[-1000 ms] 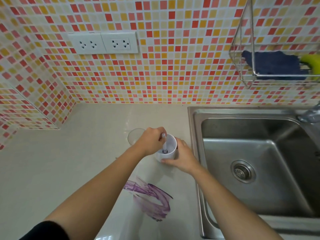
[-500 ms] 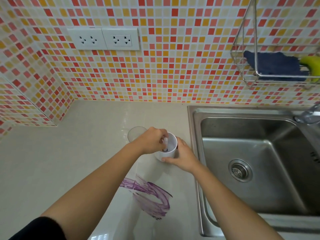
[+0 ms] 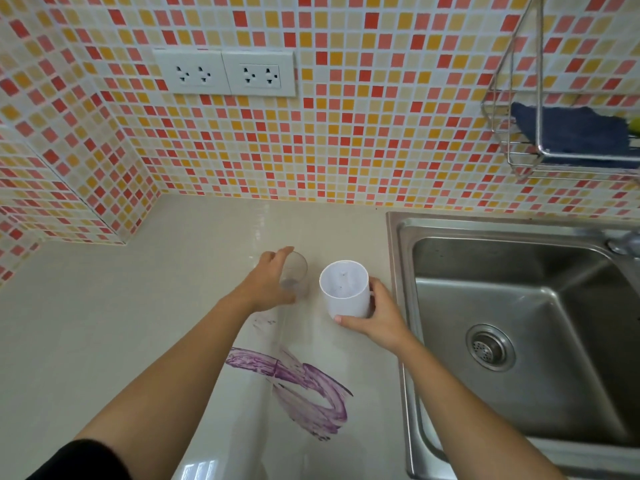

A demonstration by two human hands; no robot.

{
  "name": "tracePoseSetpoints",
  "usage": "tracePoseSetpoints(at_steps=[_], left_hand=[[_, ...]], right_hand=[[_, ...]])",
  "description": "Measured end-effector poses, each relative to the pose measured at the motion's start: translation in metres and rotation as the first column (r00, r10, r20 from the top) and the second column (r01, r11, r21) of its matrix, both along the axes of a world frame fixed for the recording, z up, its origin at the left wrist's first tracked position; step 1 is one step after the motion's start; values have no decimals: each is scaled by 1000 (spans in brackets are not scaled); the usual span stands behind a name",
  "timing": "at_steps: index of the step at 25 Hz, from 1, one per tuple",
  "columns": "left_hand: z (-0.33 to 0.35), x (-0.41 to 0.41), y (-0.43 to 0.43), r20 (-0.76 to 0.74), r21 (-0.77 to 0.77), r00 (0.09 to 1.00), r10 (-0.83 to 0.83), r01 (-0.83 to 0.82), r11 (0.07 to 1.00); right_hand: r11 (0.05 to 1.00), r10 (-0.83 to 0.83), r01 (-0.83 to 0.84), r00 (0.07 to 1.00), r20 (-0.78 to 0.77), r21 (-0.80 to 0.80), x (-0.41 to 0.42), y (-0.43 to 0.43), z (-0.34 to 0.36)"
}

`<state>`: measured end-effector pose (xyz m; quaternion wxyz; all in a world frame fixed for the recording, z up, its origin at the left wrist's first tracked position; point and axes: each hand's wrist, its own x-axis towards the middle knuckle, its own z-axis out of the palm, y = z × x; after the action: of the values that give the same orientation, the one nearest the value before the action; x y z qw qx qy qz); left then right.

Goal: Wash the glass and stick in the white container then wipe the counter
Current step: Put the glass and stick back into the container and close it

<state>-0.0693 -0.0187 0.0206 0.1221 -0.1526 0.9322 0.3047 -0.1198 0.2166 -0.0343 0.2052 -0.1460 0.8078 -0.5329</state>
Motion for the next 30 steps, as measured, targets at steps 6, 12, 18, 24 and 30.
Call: tracePoseSetpoints(at_steps=[6, 12, 18, 24, 30], left_hand=[[-2, -14, 48, -204, 216, 973, 104, -59, 975], [-20, -23, 87, -151, 219, 988, -8, 41, 975], [-17, -22, 90, -162, 327, 985, 52, 4, 945], [-19, -19, 90, -159, 359, 980, 123, -58, 931], [-20, -20, 88, -172, 365, 975, 140, -69, 928]], right_hand=[[944, 17, 64, 970, -242, 323, -29, 56, 57], [847, 237, -41, 922, -306, 530, -47, 63, 111], [630, 531, -127, 790, -305, 766, -48, 20, 128], [778, 389, -159, 882, -266, 608, -55, -3, 132], [902, 328, -302, 944, -35, 308, -57, 11, 117]])
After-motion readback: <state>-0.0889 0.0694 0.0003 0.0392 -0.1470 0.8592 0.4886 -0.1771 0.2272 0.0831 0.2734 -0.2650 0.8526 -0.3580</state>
